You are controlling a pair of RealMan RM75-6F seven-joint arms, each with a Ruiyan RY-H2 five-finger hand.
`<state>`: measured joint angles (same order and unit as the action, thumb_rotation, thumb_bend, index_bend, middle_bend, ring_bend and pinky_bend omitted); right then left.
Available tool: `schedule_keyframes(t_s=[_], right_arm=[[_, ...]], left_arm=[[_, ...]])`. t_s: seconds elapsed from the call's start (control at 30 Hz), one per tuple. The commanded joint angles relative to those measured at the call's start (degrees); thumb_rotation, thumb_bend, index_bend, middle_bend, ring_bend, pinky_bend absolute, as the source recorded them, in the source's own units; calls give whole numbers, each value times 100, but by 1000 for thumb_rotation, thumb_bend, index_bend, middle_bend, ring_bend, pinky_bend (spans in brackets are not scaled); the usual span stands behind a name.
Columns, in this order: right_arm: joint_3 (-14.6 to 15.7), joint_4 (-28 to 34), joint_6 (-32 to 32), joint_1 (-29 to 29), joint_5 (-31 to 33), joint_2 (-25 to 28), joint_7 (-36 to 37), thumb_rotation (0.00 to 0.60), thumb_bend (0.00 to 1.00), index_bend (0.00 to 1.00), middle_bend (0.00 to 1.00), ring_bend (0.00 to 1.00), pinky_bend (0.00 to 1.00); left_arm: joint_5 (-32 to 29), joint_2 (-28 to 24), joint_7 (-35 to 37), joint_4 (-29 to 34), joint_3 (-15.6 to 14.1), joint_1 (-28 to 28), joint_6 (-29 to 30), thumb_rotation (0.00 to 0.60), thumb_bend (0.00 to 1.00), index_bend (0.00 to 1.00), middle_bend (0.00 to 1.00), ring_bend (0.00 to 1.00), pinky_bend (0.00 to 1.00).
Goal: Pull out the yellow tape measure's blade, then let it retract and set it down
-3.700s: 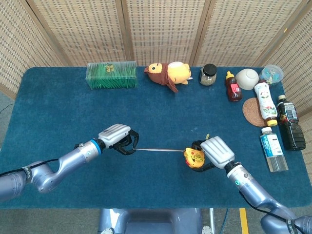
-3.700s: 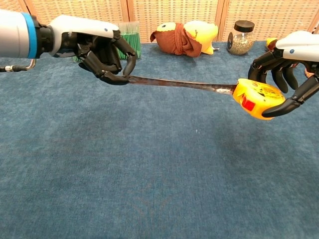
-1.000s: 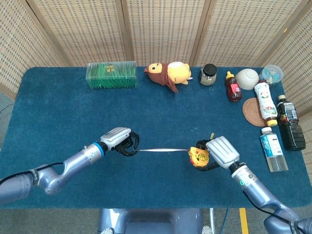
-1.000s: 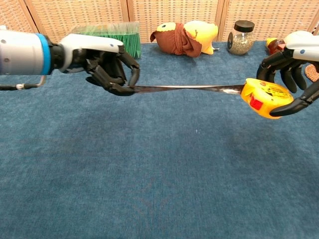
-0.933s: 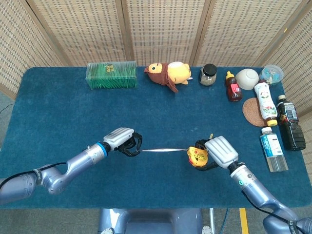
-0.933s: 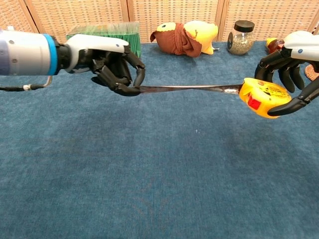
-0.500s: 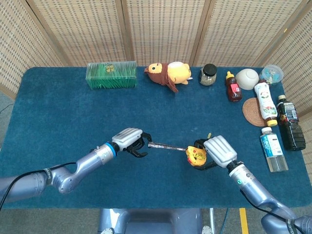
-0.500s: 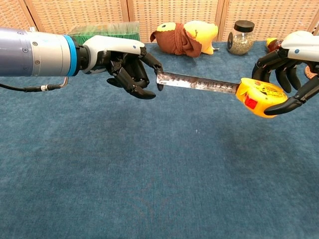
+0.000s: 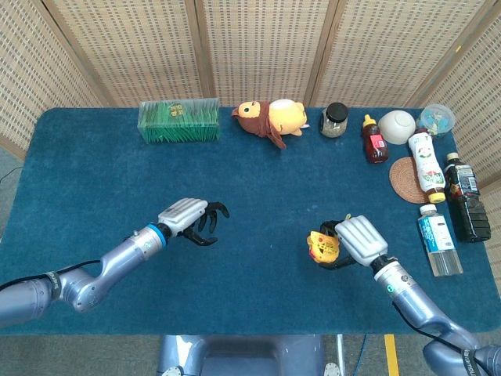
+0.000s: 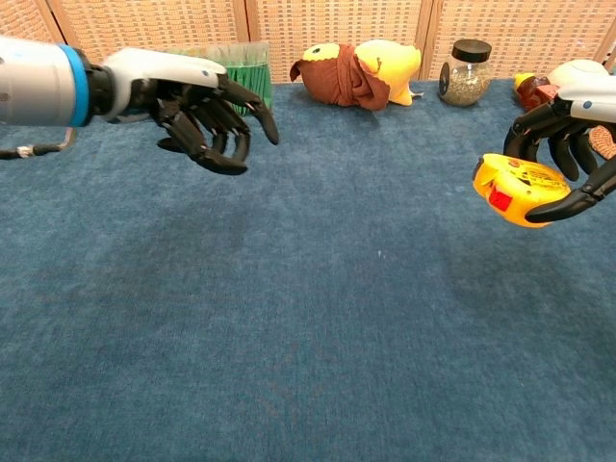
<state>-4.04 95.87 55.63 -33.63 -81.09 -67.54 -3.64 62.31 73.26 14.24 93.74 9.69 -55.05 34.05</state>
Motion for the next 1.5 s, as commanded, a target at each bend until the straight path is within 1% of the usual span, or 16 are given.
schedule_keyframes(t_s=[0.03,0.2,0.4,0.53,0.63,0.7,0.83,1.07,1.2,1.3,1.37,1.4,1.5], right_arm=[[23,-118,-6,9,-10,-52,24,389,232,546,593,596,574],[78,-448,-34,19,-31,-194,35,389,233,546,593,589,566],[145,-942,-148,38,61,-444,62,387,234,539,587,566,543],[175,-1199,-226,41,109,-585,93,390,235,528,572,549,528],[203,-1485,-337,41,199,-730,89,389,233,501,542,520,509],[206,-1622,-398,46,260,-809,127,389,235,459,506,489,489],[221,-1727,-465,47,303,-859,122,388,237,388,453,443,454],[235,-1628,-502,49,317,-773,35,388,239,258,366,362,387],[217,-1476,-477,48,326,-666,-59,390,240,225,346,343,367],[151,-1315,-313,95,328,-553,-59,388,240,226,348,344,368],[108,-1223,-190,132,319,-477,-51,392,240,246,361,355,383],[78,-1158,-110,160,322,-424,-45,392,240,267,377,366,397],[-15,-1003,160,255,351,-300,-101,393,239,343,431,413,433]], left_arm=[[65,-237,-19,103,-46,165,154,587,284,269,550,581,858],[263,-712,-5,406,-93,514,526,590,284,269,551,581,858],[462,-1309,30,725,-199,997,990,574,283,269,551,581,858],[559,-1557,119,837,-267,1244,1171,573,283,268,550,581,858],[636,-1825,178,919,-383,1507,1329,579,283,269,550,581,856],[701,-1962,208,958,-446,1642,1392,583,284,269,551,581,850],[751,-2091,258,968,-511,1799,1437,582,282,269,550,581,842],[850,-2190,291,958,-570,1993,1471,575,282,269,550,581,838],[876,-2194,297,935,-565,2061,1489,575,282,269,551,580,825],[900,-2213,213,929,-566,2128,1567,580,282,269,551,579,823],[887,-2221,146,937,-563,2187,1663,582,283,271,550,579,820],[875,-2226,83,948,-566,2231,1738,583,283,283,550,579,816],[811,-2251,-219,998,-597,2367,1979,596,282,373,550,579,798]])
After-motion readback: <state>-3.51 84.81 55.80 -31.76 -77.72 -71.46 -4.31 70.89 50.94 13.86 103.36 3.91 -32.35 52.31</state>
